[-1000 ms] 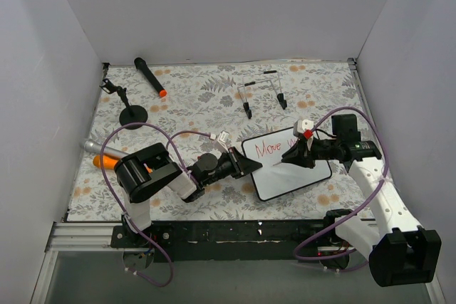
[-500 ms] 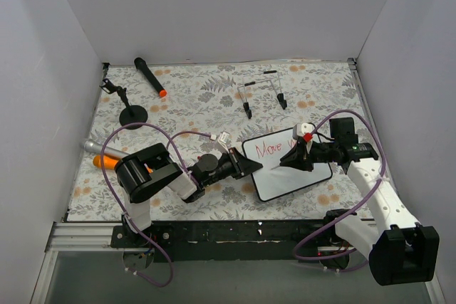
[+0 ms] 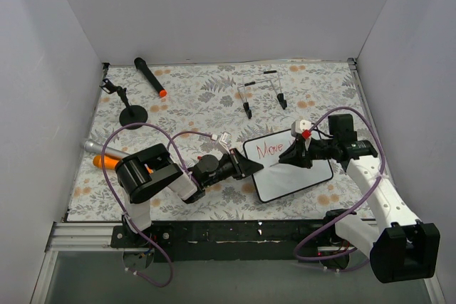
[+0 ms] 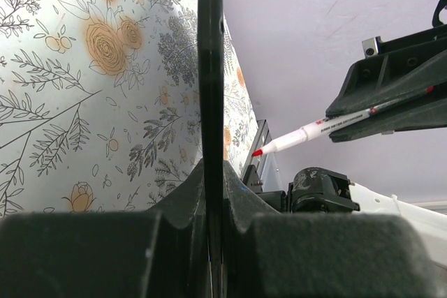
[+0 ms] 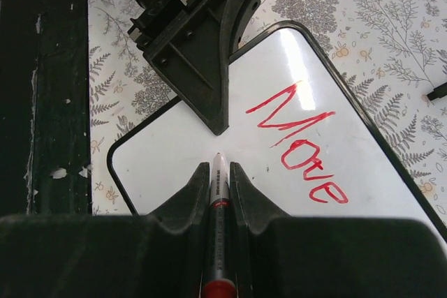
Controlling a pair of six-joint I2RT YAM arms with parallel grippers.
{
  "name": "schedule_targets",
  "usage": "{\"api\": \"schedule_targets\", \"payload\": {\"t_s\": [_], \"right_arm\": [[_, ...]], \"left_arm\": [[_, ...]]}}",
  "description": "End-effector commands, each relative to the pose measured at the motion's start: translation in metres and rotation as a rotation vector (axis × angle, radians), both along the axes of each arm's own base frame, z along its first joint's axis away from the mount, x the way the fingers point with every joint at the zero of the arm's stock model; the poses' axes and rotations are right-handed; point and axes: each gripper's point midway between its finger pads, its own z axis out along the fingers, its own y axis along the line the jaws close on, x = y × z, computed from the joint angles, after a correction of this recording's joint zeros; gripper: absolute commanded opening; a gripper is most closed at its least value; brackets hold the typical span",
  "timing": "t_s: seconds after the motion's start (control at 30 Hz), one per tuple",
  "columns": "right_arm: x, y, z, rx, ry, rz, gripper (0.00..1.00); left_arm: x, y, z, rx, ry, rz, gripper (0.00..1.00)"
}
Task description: Write a sentence on the whiteboard
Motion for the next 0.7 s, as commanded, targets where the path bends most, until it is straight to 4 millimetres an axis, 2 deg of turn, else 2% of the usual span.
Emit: {"api": "schedule_targets", "payload": {"t_s": [0.0,0.4,0.67], "right_arm": [[0.008,0.001,0.019,-0.004,-0.049,0.006,0.01],[0.011,-0.001,0.036,-0.001,-0.083,-0.015,0.01],[-0.007,-0.004,0.017,-0.019,-0.051,0.013,0.01]], "left_arm": [[-0.001,-0.005,0.061,-0.159,-0.151,-0.007,0.0],[-0.001,-0.006,0.059,-0.11,-0.18,-0.01,0.0],[-0.004,-0.004,0.057,-0.087,-0.201,-0.013,0.0]]}}
